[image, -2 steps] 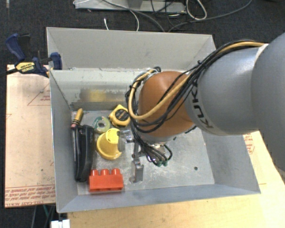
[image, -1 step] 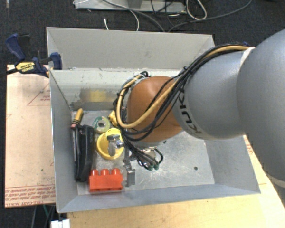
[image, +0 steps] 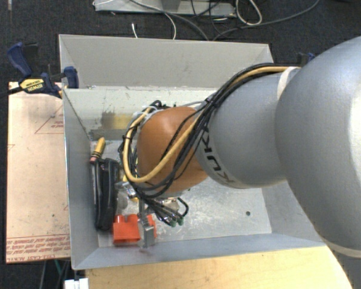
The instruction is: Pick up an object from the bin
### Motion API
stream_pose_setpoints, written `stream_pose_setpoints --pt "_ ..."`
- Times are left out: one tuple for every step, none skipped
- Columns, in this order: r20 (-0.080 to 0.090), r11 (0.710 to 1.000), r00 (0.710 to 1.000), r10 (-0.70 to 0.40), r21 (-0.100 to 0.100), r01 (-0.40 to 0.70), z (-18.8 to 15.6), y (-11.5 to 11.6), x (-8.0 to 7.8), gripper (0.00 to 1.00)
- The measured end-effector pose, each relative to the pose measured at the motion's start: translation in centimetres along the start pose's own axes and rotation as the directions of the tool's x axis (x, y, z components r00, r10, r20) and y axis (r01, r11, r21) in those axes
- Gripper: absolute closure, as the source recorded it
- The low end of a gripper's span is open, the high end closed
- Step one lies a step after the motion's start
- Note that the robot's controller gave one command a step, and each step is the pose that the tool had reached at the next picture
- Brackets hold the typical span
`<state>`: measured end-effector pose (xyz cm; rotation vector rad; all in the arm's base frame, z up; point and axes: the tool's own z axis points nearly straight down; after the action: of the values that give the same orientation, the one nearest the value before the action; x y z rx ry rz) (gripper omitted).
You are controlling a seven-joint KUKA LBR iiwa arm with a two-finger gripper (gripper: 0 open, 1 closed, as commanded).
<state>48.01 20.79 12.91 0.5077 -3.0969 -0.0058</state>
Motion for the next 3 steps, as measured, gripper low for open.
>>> stream_pose_setpoints --pt "0.019 0.999 0.999 -0.046 0.015 0.045 5.6 -1.3 -0.6 0.00" --pt "0.018 0.995 0.995 -0.101 0.013 0.101 5.5 1.5 -1.3 1.00" --pt "0.018 0.995 0.995 -0.101 0.013 0.101 5.5 1.5 -1.3 1.00"
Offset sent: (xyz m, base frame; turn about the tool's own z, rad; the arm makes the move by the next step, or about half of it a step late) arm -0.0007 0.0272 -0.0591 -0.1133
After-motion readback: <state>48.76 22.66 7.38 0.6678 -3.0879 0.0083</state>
